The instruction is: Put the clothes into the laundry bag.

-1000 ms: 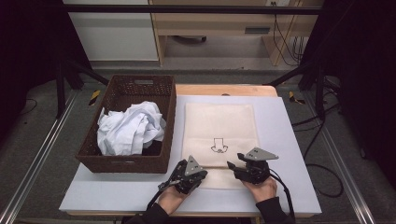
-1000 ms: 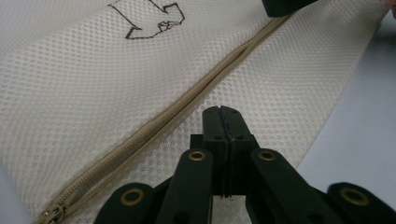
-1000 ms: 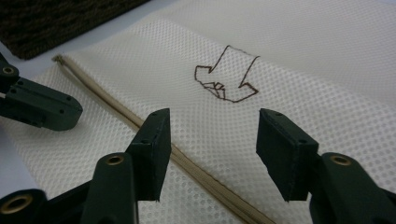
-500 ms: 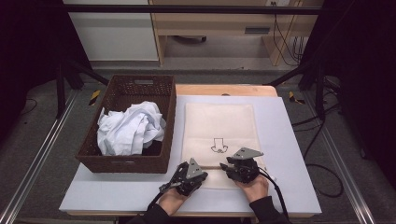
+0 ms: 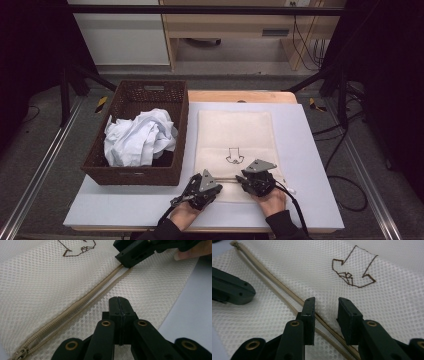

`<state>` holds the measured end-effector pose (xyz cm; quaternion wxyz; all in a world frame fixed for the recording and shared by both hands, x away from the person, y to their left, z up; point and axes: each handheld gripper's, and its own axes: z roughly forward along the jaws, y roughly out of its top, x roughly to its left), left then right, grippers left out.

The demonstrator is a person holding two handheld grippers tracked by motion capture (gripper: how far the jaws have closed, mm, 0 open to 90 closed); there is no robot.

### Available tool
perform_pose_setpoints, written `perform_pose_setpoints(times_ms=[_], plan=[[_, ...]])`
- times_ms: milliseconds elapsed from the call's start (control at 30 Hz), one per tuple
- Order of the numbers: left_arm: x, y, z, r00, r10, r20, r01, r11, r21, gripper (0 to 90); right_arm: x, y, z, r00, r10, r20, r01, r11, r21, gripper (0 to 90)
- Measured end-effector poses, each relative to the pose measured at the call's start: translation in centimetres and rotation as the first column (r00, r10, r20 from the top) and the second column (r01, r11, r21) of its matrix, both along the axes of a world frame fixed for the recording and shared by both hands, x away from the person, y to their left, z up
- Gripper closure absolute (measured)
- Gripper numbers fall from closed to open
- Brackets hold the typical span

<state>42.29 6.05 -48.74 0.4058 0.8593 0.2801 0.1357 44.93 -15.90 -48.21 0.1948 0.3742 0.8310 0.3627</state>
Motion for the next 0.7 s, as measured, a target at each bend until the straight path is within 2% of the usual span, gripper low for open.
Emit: perform_pose_setpoints(times_ms=[133, 233, 400, 533, 600, 700], plan=[[0.04, 0.04, 0.02, 1.0000, -0.002, -0.006, 0.002, 1.0000, -0.001, 89.1, 0.03, -0.51, 0.01, 0.9996, -0.023, -0.015, 0.023, 1.000, 0.016, 69.8], [0.09, 0.08, 0.03, 0.9999, -0.002, -0.011, 0.002, 1.0000, -0.004, 89.1, -0.19, -0.58, 0.15, 0.9998, 0.010, -0.018, -0.010, 1.000, 0.012, 68.2], [0.07, 0.07, 0.02, 0.9999, -0.002, -0.010, 0.002, 1.0000, -0.004, 89.0, -0.21, -0.34, -0.03, 0.9993, 0.005, -0.036, -0.004, 1.000, 0.030, 68.7], [0.03, 0.04, 0.02, 1.0000, -0.001, -0.006, 0.001, 1.0000, -0.002, 89.1, -0.10, -0.28, -0.18, 0.9996, -0.003, -0.029, 0.005, 0.999, 0.041, 73.7], [0.01, 0.02, 0.02, 1.0000, 0.000, -0.002, 0.000, 1.0000, 0.001, 89.0, -0.02, -0.28, -0.22, 0.9998, -0.006, -0.018, 0.006, 1.000, 0.029, 77.4], [0.06, 0.06, 0.02, 1.0000, -0.002, -0.008, 0.002, 1.0000, -0.004, 89.0, 0.04, -0.32, -0.17, 0.9994, -0.021, -0.029, 0.022, 0.999, 0.034, 83.2]])
